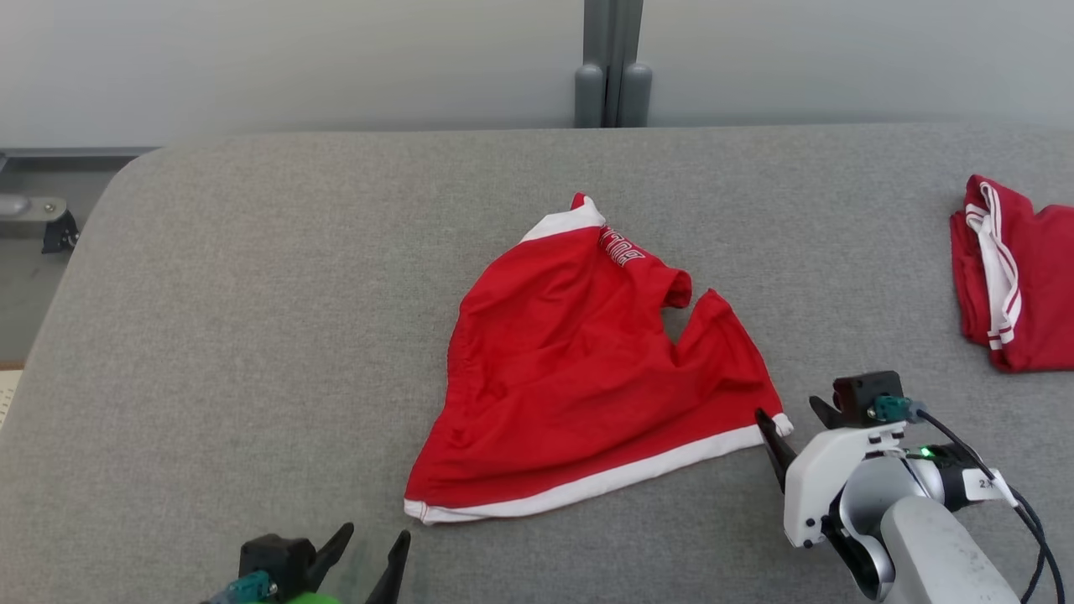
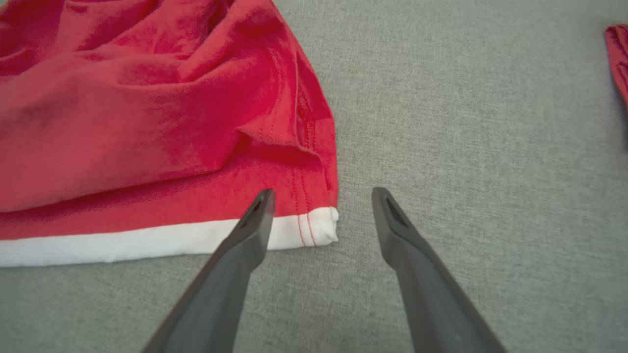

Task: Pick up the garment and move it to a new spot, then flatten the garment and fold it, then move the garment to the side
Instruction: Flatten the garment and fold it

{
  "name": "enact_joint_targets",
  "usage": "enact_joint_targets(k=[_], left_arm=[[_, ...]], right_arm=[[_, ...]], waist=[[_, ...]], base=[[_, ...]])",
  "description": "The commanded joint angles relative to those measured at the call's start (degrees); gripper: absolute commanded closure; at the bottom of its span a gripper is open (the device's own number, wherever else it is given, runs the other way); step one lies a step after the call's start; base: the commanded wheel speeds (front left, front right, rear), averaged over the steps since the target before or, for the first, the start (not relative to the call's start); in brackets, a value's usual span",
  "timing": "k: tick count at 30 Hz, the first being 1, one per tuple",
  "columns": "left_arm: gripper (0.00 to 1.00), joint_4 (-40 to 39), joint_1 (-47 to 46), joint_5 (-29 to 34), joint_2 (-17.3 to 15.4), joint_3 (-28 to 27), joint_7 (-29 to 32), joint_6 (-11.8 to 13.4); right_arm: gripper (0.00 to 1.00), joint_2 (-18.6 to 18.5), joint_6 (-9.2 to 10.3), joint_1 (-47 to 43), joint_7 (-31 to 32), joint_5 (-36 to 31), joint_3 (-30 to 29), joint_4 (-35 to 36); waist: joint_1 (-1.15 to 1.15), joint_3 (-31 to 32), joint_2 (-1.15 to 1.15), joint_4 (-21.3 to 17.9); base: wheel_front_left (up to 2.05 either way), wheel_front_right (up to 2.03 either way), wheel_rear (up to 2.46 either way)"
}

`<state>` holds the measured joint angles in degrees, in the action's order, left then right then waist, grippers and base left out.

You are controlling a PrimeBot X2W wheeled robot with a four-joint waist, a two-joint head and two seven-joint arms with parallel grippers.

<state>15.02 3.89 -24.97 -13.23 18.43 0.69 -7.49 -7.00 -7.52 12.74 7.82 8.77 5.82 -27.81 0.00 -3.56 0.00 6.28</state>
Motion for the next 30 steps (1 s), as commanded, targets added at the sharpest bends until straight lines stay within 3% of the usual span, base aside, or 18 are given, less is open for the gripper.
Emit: enact_joint_targets(k=[1, 7, 24, 27, 28, 30], left_arm=[[0.0, -0.2, -1.9, -1.3, -1.0, 1.0, 0.3, 0.0], [0.0, 0.1, -6.0, -6.4, -3.1, 6.4, 0.8, 0.0], [0.01, 3.1, -13.0, -15.3, -8.8, 17.4, -3.1, 0.0], [0.51, 3.8, -14.3, -16.7, -9.0, 19.3, -4.0, 0.0], [0.58, 4.0, -14.7, -17.0, -9.1, 19.9, -4.3, 0.0], [0.85, 4.6, -15.4, -17.7, -9.4, 21.4, -4.9, 0.0]], right_arm=[[0.0, -0.5, 0.07, 1.4, 1.4, -0.1, 0.9, -0.9], [0.0, -1.3, 0.07, 3.6, 5.8, 0.1, 1.2, -4.0], [0.0, -0.4, 0.1, 4.0, 5.0, 0.3, 1.3, -6.9], [0.0, -0.2, 0.1, 4.4, 5.4, 0.4, 1.3, -7.7], [0.08, -0.1, 0.1, 4.5, 5.7, 0.5, 1.3, -8.0], [0.82, 0.4, 0.1, 4.5, 5.7, 1.6, 1.6, -8.5]], waist=[[0.0, -1.8, 0.0, 0.9], [0.0, -3.7, 0.0, 2.3], [0.0, -5.9, 0.0, 0.8], [0.0, -6.3, 0.0, 0.4], [0.0, -6.3, 0.0, 0.3], [0.0, -6.2, 0.0, 0.1]], base=[[0.0, 0.0, 0.0], [0.0, 0.0, 0.0], [0.0, 0.0, 0.0], [0.0, 0.0, 0.0], [0.0, 0.0, 0.0], [0.0, 0.0, 0.0]])
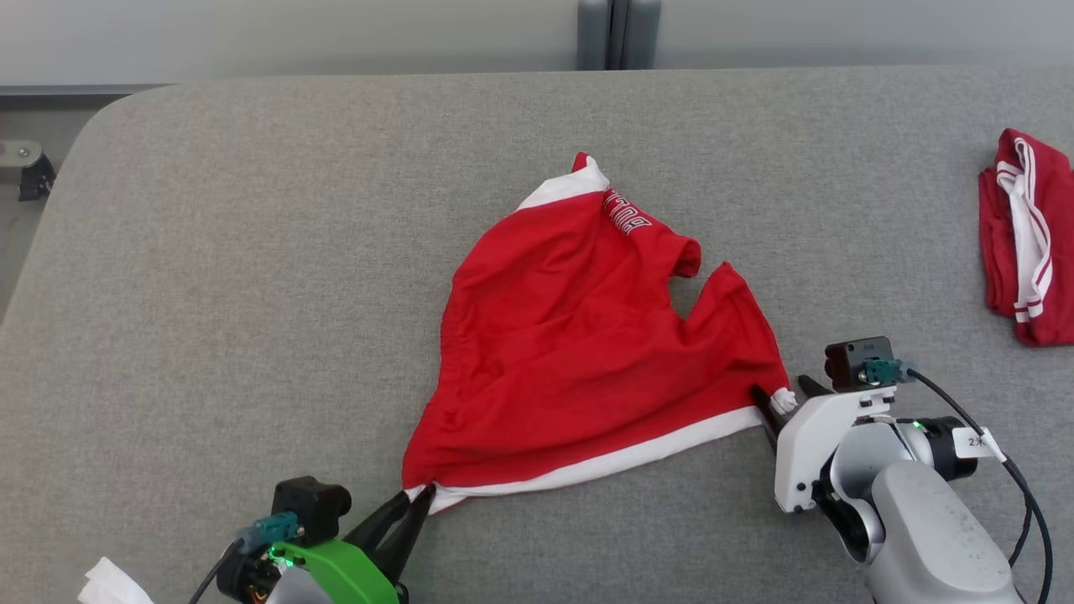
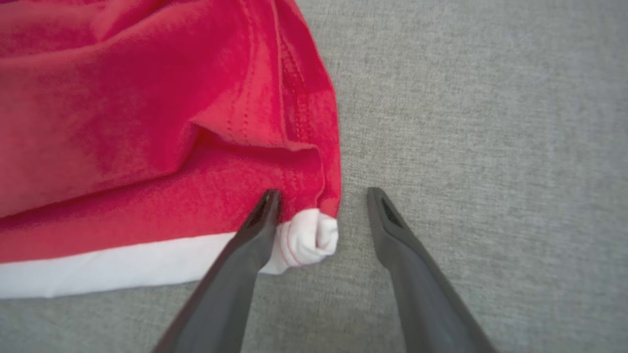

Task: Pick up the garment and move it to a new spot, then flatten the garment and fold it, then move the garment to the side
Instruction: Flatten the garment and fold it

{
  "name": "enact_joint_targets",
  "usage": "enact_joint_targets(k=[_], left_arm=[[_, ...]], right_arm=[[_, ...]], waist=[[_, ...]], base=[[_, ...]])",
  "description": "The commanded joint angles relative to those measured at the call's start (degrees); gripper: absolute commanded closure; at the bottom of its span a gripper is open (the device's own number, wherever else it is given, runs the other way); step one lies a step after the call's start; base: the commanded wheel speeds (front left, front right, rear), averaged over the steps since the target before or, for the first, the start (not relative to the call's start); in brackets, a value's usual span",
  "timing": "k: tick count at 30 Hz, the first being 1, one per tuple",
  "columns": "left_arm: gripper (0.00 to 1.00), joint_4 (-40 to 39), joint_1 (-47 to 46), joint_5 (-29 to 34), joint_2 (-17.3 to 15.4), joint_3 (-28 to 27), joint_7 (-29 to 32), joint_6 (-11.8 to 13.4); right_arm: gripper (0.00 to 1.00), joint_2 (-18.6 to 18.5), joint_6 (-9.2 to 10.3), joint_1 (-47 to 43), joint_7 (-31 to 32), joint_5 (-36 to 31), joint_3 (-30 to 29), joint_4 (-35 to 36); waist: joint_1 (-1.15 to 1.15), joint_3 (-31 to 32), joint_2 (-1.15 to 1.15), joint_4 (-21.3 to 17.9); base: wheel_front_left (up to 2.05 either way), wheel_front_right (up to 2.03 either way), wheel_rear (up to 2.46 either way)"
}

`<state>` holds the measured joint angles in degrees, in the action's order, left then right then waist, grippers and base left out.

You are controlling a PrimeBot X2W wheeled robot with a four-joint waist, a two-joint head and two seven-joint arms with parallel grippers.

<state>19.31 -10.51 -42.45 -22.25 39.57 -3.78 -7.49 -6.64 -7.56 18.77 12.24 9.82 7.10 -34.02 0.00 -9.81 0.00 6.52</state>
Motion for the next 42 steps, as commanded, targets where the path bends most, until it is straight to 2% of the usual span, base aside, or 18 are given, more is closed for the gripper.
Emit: enact_joint_targets(k=[1, 6, 10, 16, 22, 24, 27, 30, 33, 35, 37, 39, 42], left_arm=[[1.0, 0.6, -1.3, -0.8, -0.6, 1.0, -0.6, 0.0], [1.0, -0.2, -2.1, -3.8, -1.4, 3.7, -1.4, 0.0], [1.0, -6.4, -0.8, -8.5, -3.5, 3.8, -1.5, 0.0], [1.0, -26.1, 2.6, -16.2, -11.3, 1.0, 1.0, 0.1], [1.0, -50.6, 1.1, -18.3, -19.2, -3.7, 6.0, 3.9], [1.0, -56.9, -1.2, -19.4, -21.3, -5.7, 8.4, 5.2], [1.0, -63.2, -6.5, -22.9, -23.2, -9.3, 12.6, 7.1], [1.0, -64.0, -13.0, -26.9, -23.7, -12.7, 16.3, 8.8], [1.0, -59.2, -23.5, -28.3, -24.1, -15.2, 21.0, 8.8], [1.0, -54.0, -29.5, -28.9, -22.3, -15.0, 23.1, 8.3], [1.0, -47.5, -36.2, -26.6, -21.1, -14.8, 24.4, 7.6], [1.0, -40.8, -42.2, -21.2, -20.6, -14.3, 23.7, 6.5], [1.0, -26.6, -50.2, -15.0, -16.0, -12.4, 20.3, 4.5]], right_arm=[[1.0, 0.3, 0.13, -1.4, 1.0, 1.6, 0.4, -2.6], [1.0, 1.8, 0.11, -1.7, 0.8, 9.9, -1.2, -1.3], [1.0, 2.4, 0.1, -2.5, 1.9, 21.4, -4.2, 6.7], [1.0, 0.0, 0.08, -8.4, 8.7, 34.7, -11.3, 28.7], [1.0, 2.1, 0.08, -11.0, 17.5, 44.8, -20.3, 53.1], [1.0, 2.9, 0.08, -9.0, 19.8, 47.3, -22.4, 58.4], [1.0, 3.5, 0.08, -4.1, 23.0, 50.1, -24.8, 62.5], [1.0, 3.7, 0.08, 2.3, 25.4, 48.5, -26.1, 62.4], [1.0, 3.7, 0.08, 12.1, 26.5, 44.4, -26.6, 57.0], [1.0, 3.8, 0.08, 18.6, 26.1, 43.1, -25.5, 51.5], [1.0, 3.8, 0.07, 25.7, 25.0, 42.4, -24.0, 44.9], [1.0, 3.7, 0.08, 32.1, 22.5, 42.2, -23.3, 37.8], [1.0, 3.7, 0.08, 44.3, 14.4, 39.6, -21.3, 24.0]], waist=[[0.0, 0.2, 0.0, -0.3], [0.0, 1.6, 0.0, -1.0], [0.0, 3.3, 0.0, -1.7], [0.0, 4.5, 0.0, -3.7], [0.0, 2.7, 0.0, -6.2], [0.0, 1.6, 0.0, -7.2], [0.0, -0.5, 0.0, -8.6], [0.0, -3.2, 0.0, -9.6], [0.0, -8.0, 0.0, -10.4], [0.0, -11.2, 0.0, -10.8], [0.0, -14.6, 0.0, -11.2], [0.0, -17.7, 0.0, -11.6], [0.0, -21.6, 0.0, -12.6]], base=[[0.0, 0.0, 0.0], [0.0, 0.0, 0.0], [0.0, 0.0, 0.0], [0.0, 0.0, 0.0], [0.0, 0.0, 0.0], [0.0, 0.0, 0.0], [0.0, 0.0, 0.0], [0.0, 0.0, 0.0], [0.0, 0.0, 0.0], [0.0, 0.0, 0.0], [0.0, 0.0, 0.0], [0.0, 0.0, 0.0], [0.0, 0.0, 0.0]])
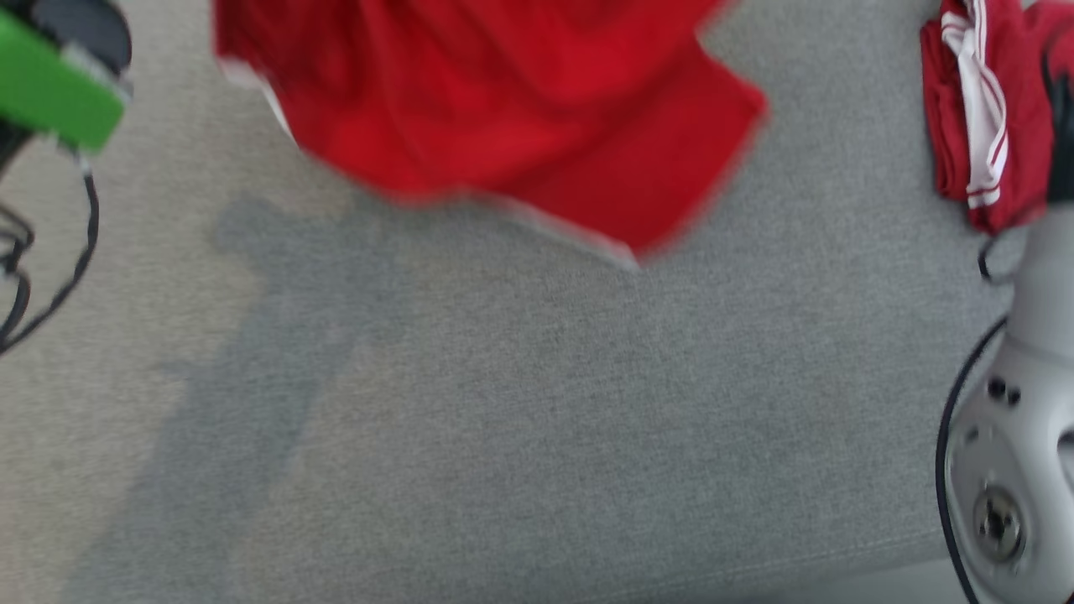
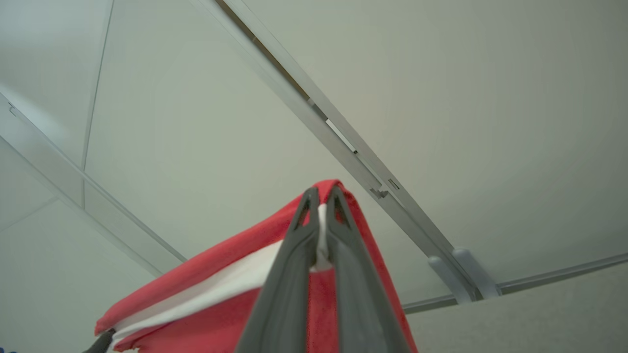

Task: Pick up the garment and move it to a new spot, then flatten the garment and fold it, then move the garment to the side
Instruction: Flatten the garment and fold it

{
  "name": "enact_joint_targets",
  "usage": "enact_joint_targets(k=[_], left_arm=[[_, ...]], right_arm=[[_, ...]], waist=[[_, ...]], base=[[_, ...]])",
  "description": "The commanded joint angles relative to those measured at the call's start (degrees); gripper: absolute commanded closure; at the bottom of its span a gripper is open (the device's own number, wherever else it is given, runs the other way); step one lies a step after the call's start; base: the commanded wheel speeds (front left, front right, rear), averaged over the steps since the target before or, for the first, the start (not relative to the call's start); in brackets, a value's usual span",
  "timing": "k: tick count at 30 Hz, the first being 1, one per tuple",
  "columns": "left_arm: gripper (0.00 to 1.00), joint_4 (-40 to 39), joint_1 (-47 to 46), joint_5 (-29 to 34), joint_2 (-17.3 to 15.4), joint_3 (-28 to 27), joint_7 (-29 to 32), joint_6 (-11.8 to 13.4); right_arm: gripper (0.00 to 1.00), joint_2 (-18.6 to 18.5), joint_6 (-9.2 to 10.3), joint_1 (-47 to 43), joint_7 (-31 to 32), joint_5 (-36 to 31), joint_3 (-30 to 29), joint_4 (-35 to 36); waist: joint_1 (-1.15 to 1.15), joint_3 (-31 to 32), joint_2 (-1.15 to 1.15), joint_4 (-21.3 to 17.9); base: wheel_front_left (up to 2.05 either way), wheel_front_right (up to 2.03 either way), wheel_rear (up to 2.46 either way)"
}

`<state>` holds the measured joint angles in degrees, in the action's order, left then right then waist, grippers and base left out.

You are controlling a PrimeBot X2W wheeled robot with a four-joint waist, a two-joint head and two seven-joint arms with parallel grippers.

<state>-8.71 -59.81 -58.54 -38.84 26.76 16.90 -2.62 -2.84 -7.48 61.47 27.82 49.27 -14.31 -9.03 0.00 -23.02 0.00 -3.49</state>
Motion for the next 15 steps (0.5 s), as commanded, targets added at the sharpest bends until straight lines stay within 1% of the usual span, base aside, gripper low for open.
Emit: enact_joint_targets(k=[1, 3, 4, 6, 8, 10, 12, 15], left_arm=[[1.0, 4.7, -3.2, 2.3, 1.2, 0.5, -1.3, -0.9], [1.0, 11.2, -8.7, 5.8, 2.8, 0.9, -4.1, -1.9], [1.0, 14.7, -10.7, 7.4, 3.8, 1.6, -5.5, -2.5], [1.0, 20.3, -14.4, 10.9, 5.2, 2.2, -10.0, -3.2], [1.0, 24.7, -16.9, 13.7, 6.3, 3.3, -14.4, -3.9], [1.0, 28.8, -17.0, 14.1, 8.1, 4.0, -18.4, -4.3], [1.0, 31.9, -14.6, 14.2, 8.9, 5.4, -21.7, -4.6], [1.0, 34.6, -10.4, 12.9, 10.0, 7.4, -25.4, -4.8]], right_arm=[[1.0, -0.2, -0.01, 4.7, -3.7, 0.0, 1.1, -4.5], [1.0, -0.2, -0.01, 11.8, -10.2, 0.8, 3.3, -11.7], [1.0, -0.1, -0.01, 14.9, -13.5, 1.0, 5.4, -15.3], [1.0, -0.2, 0.0, 18.9, -19.8, 0.9, 8.7, -20.7], [1.0, -0.1, 0.0, 21.2, -25.0, 1.3, 12.6, -24.6], [1.0, -0.1, 0.0, 21.0, -29.0, 1.6, 16.4, -27.4], [1.0, -0.1, 0.0, 18.0, -31.6, 2.0, 20.0, -29.6], [1.0, -0.1, -0.01, 12.9, -34.0, 3.3, 23.9, -30.3]], waist=[[0.0, -9.4, 0.0, -2.9], [0.0, -11.9, 0.0, -3.3], [0.0, -13.1, 0.0, -3.5], [0.0, -14.5, 0.0, -3.8], [0.0, -15.3, 0.0, -3.9], [0.0, -15.3, 0.0, -3.8], [0.0, -14.5, 0.0, -3.5], [0.0, -13.4, 0.0, -2.9]], base=[[0.0, 0.0, 0.0], [0.0, 0.0, 0.0], [0.0, 0.0, 0.0], [0.0, 0.0, 0.0], [0.0, 0.0, 0.0], [0.0, 0.0, 0.0], [0.0, 0.0, 0.0], [0.0, 0.0, 0.0]])
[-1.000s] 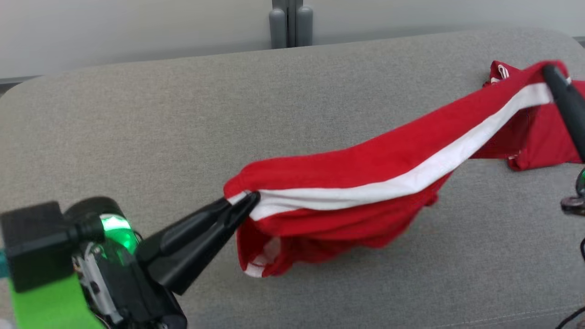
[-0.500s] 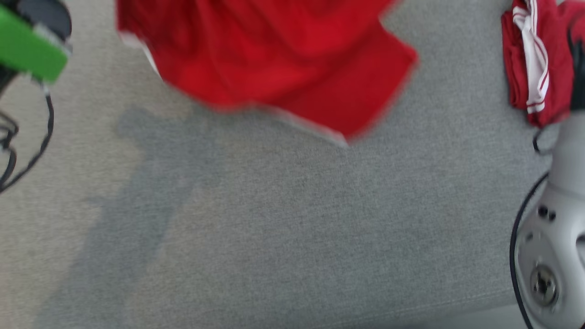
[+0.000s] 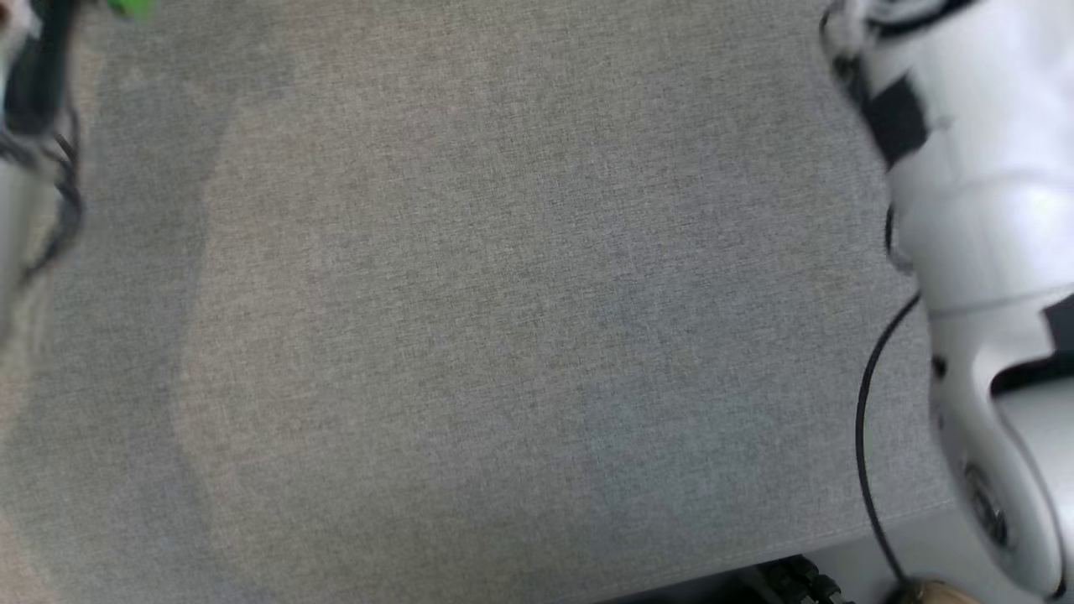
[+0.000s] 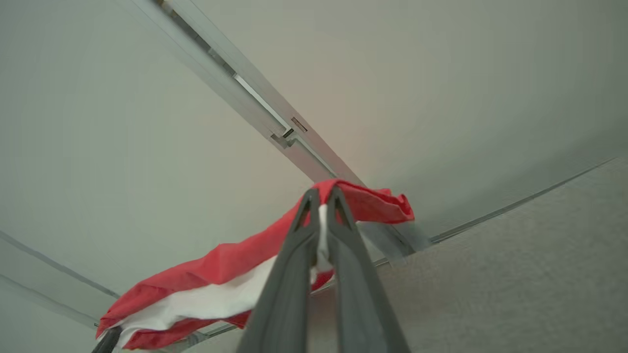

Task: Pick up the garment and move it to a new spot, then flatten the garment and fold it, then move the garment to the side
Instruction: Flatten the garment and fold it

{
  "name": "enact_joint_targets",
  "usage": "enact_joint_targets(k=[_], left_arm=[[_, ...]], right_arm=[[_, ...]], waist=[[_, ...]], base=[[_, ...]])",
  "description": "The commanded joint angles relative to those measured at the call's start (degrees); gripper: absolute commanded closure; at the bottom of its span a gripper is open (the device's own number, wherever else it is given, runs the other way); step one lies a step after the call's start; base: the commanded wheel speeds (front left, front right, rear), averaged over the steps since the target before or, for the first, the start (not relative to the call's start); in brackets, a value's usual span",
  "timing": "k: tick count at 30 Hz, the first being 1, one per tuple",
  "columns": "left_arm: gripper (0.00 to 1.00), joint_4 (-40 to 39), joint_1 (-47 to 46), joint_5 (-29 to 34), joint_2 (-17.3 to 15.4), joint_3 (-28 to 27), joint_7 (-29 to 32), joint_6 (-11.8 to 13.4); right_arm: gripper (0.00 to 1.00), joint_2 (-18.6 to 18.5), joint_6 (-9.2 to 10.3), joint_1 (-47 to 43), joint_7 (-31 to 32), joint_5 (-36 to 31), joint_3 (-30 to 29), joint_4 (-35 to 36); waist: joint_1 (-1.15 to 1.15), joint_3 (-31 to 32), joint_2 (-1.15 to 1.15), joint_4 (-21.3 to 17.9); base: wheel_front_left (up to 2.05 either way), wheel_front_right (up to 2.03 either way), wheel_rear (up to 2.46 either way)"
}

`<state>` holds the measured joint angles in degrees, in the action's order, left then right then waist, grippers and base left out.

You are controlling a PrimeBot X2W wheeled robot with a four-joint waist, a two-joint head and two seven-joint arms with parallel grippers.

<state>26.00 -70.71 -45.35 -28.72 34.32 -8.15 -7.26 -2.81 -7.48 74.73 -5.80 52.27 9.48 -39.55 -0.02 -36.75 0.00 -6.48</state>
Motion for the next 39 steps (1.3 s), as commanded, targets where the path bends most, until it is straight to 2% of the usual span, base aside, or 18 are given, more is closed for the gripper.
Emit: enact_joint_targets(k=[1, 5, 8, 12, 16, 19, 23, 26, 31, 35, 39], left_arm=[[1.0, 0.4, 2.7, -0.6, 0.0, 0.9, -1.4, -0.2], [1.0, 0.0, 12.1, -2.8, -0.3, 5.0, -4.3, -0.3], [1.0, -1.9, 19.6, -4.1, -0.3, 7.3, -6.0, -0.3], [1.0, -4.9, 32.3, -6.1, 0.7, 8.9, -6.8, -0.2], [1.0, -8.6, 46.8, -9.2, 2.1, 8.8, -6.8, 1.7], [1.0, -13.0, 56.1, -11.1, 1.6, 8.9, -6.9, 4.2], [1.0, -19.6, 66.5, -13.1, 0.8, 9.1, -7.0, 8.2], [1.0, -25.2, 71.7, -14.0, 0.8, 9.7, -7.0, 10.2], [1.0, -30.6, 72.4, -14.8, 0.2, 9.8, -5.6, 11.3], [1.0, -33.1, 68.2, -16.7, 1.3, 9.6, -2.7, 9.7], [1.0, -33.9, 63.5, -20.5, 2.9, 7.5, 0.0, 8.4]], right_arm=[[1.0, -0.2, -0.01, -3.0, -1.1, 0.3, 1.0, 0.3], [1.0, -0.5, -0.01, -13.7, -2.1, -1.4, 2.1, 1.7], [1.0, -2.7, -0.01, -22.7, -1.1, -2.1, 2.2, 5.1], [1.0, -7.1, 0.07, -37.9, 0.2, -2.8, 1.2, 10.2], [1.0, -9.8, 0.1, -53.1, 3.0, -2.7, -1.5, 16.9], [1.0, -11.2, 0.09, -64.1, 6.3, -2.5, -4.4, 23.9], [1.0, -10.5, 0.06, -77.1, 12.0, -1.8, -8.3, 33.4], [1.0, -9.3, 0.05, -85.3, 16.2, -1.4, -11.8, 40.2], [1.0, -5.8, 0.04, -88.2, 21.1, -2.2, -18.0, 47.4], [1.0, -3.9, 0.02, -82.6, 25.9, -4.5, -20.3, 49.6], [1.0, -2.9, 0.02, -73.4, 30.9, -8.8, -22.2, 48.6]], waist=[[0.02, 0.8, 0.0, 0.4], [0.02, 2.6, 0.0, 1.5], [0.02, 5.0, 0.0, 2.8], [0.02, 11.6, 0.0, 4.8], [0.02, 18.7, 0.0, 6.0], [0.02, 23.1, 0.0, 6.6], [0.02, 26.1, 0.0, 6.7], [0.02, 26.7, 0.0, 7.4], [0.02, 25.1, 0.0, 8.6], [0.02, 22.4, 0.0, 9.3], [0.02, 18.8, 0.0, 10.5]], base=[[0.0, 0.0, 0.0], [0.0, 0.0, 0.0], [0.0, 0.0, 0.0], [0.0, 0.0, 0.0], [0.0, 0.0, 0.0], [0.0, 0.0, 0.0], [0.0, 0.0, 0.0], [0.0, 0.0, 0.0], [0.0, 0.0, 0.0], [0.0, 0.0, 0.0], [0.0, 0.0, 0.0]])
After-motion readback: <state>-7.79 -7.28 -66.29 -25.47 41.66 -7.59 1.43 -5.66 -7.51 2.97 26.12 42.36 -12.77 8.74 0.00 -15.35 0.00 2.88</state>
